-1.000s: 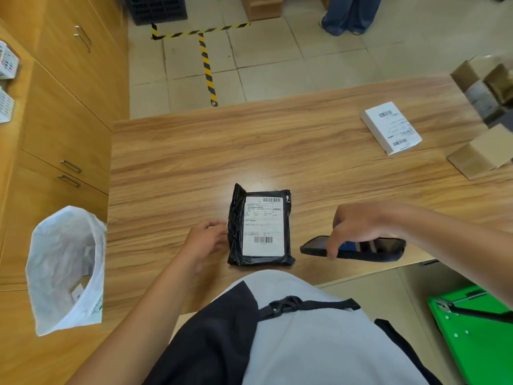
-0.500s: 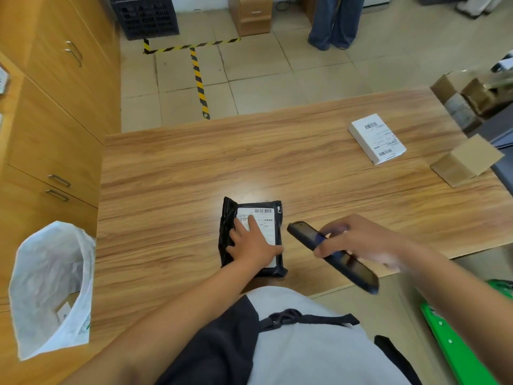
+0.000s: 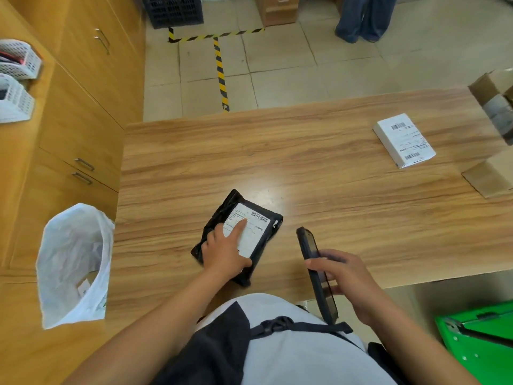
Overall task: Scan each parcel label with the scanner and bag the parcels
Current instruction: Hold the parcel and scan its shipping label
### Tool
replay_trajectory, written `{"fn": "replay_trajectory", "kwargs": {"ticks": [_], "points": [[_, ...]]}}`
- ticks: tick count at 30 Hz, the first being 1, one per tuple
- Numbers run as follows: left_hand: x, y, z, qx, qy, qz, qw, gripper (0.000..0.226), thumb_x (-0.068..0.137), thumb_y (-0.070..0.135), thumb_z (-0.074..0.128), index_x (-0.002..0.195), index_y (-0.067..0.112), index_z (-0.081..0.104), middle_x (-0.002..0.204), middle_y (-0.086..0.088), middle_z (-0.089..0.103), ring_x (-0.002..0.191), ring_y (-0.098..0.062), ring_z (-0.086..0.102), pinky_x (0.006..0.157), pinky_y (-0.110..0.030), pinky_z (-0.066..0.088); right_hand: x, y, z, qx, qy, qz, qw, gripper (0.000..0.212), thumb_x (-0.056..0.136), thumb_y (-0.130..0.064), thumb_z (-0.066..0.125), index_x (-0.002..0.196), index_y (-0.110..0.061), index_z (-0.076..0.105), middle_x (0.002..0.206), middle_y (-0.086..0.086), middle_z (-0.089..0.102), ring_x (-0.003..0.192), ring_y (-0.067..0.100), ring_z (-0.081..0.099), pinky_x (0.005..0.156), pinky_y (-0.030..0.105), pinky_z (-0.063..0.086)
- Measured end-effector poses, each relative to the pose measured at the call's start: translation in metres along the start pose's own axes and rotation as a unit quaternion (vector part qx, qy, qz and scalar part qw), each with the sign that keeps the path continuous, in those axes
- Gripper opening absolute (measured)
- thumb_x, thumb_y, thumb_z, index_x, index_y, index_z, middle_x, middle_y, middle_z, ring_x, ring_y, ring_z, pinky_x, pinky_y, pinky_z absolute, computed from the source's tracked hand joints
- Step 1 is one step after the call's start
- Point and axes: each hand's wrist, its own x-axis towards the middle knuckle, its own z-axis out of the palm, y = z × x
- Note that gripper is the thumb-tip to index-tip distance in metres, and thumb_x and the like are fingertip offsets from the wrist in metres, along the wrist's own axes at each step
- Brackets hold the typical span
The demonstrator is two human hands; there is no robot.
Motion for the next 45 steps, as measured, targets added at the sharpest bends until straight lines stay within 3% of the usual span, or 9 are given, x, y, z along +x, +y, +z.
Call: {"fn": "replay_trajectory", "kwargs": {"ticks": [6, 9, 12, 19, 28, 34, 39, 41, 45], "points": [[-0.007, -0.074, -0.018, -0.123, 0.04, -0.116, 0.985, 0.104, 0.064, 0.054, 0.078, 0.148, 0.055, 0.017, 0.149, -0.008, 0.025, 0.13, -0.034, 0.03, 0.107, -0.048, 0.033, 0.016, -0.013, 0.036, -0.016, -0.027, -0.009, 0.999, 0.019, 0.077, -0.025, 0.085, 0.095, -0.022, 0.08, 0.087, 0.007, 0.08, 0.061, 0.012, 0.073, 0.048, 0.024, 0.055], [-0.011, -0.121, -0.031, -0.207, 0.075, -0.189, 0.957, 0.1, 0.066, 0.051, 0.078, 0.147, 0.054, 0.02, 0.146, -0.008, 0.027, 0.127, -0.034, 0.031, 0.098, -0.045, 0.037, 0.024, -0.025, 0.069, -0.038, -0.054, -0.024, 0.998, 0.024, 0.075, -0.025, 0.086, 0.099, -0.022, 0.08, 0.091, 0.01, 0.08, 0.065, 0.015, 0.073, 0.05, 0.026, 0.055], [-0.017, -0.173, -0.048, -0.275, 0.113, -0.249, 0.922, 0.099, 0.066, 0.048, 0.08, 0.147, 0.052, 0.023, 0.145, -0.009, 0.028, 0.129, -0.036, 0.032, 0.105, -0.048, 0.035, 0.03, -0.037, 0.105, -0.075, -0.084, -0.04, 0.993, 0.038, 0.074, -0.029, 0.086, 0.11, -0.022, 0.076, 0.103, 0.009, 0.077, 0.082, 0.022, 0.073, 0.058, 0.033, 0.056], [-0.029, -0.288, -0.093, -0.33, 0.194, -0.336, 0.861, 0.099, 0.067, 0.045, 0.081, 0.148, 0.05, 0.026, 0.148, -0.013, 0.026, 0.134, -0.038, 0.029, 0.111, -0.053, 0.03, 0.034, -0.048, 0.165, -0.127, -0.126, -0.067, 0.982, 0.044, 0.073, -0.029, 0.087, 0.115, -0.021, 0.074, 0.106, 0.011, 0.075, 0.068, 0.011, 0.073, 0.053, 0.025, 0.055], [-0.002, -0.381, -0.117, -0.343, 0.198, -0.364, 0.843, 0.099, 0.068, 0.043, 0.081, 0.149, 0.047, 0.025, 0.145, -0.016, 0.025, 0.133, -0.04, 0.028, 0.107, -0.054, 0.037, 0.022, -0.047, 0.188, -0.127, -0.102, -0.072, 0.984, 0.025, 0.076, -0.019, 0.084, 0.1, -0.02, 0.078, 0.078, 0.001, 0.079, 0.058, 0.008, 0.069, 0.047, 0.022, 0.054], [0.023, -0.399, -0.109, -0.34, 0.121, -0.394, 0.845, 0.105, 0.072, 0.058, 0.078, 0.153, 0.043, 0.014, 0.156, -0.015, 0.017, 0.141, -0.038, 0.022, 0.113, -0.056, 0.028, 0.009, -0.042, 0.18, -0.145, -0.073, -0.071, 0.984, 0.053, 0.056, -0.04, 0.083, 0.105, -0.023, 0.077, 0.083, -0.001, 0.08, 0.066, 0.011, 0.072, 0.05, 0.023, 0.055], [0.021, -0.362, -0.092, -0.431, 0.126, -0.272, 0.851, 0.05, 0.087, 0.029, 0.067, 0.134, 0.018, 0.054, 0.126, -0.005, 0.059, 0.11, -0.033, 0.057, 0.089, -0.042, 0.05, 0.005, -0.031, 0.173, -0.136, -0.05, -0.045, 0.988, 0.057, 0.047, -0.048, 0.084, 0.098, -0.024, 0.08, 0.084, -0.001, 0.08, 0.065, 0.01, 0.072, 0.052, 0.025, 0.054], [0.016, -0.339, -0.078, -0.448, 0.126, -0.233, 0.854, 0.04, 0.088, 0.021, 0.065, 0.127, 0.014, 0.062, 0.131, -0.014, 0.059, 0.117, -0.039, 0.055, 0.095, -0.046, 0.05, 0.004, -0.028, 0.171, -0.126, -0.043, -0.042, 0.99, 0.055, 0.046, -0.049, 0.084, 0.095, -0.025, 0.081, 0.085, -0.001, 0.08, 0.066, 0.01, 0.073, 0.051, 0.023, 0.055], [0.01, -0.273, -0.058, -0.446, 0.162, -0.194, 0.859, 0.039, 0.088, 0.019, 0.06, 0.127, 0.022, 0.061, 0.137, -0.005, 0.053, 0.122, -0.027, 0.051, 0.099, -0.037, 0.044, 0.001, -0.024, 0.16, -0.101, -0.028, -0.044, 0.994, 0.054, 0.049, -0.047, 0.085, 0.1, -0.028, 0.08, 0.087, -0.005, 0.08, 0.073, 0.009, 0.074, 0.052, 0.023, 0.057]]}}
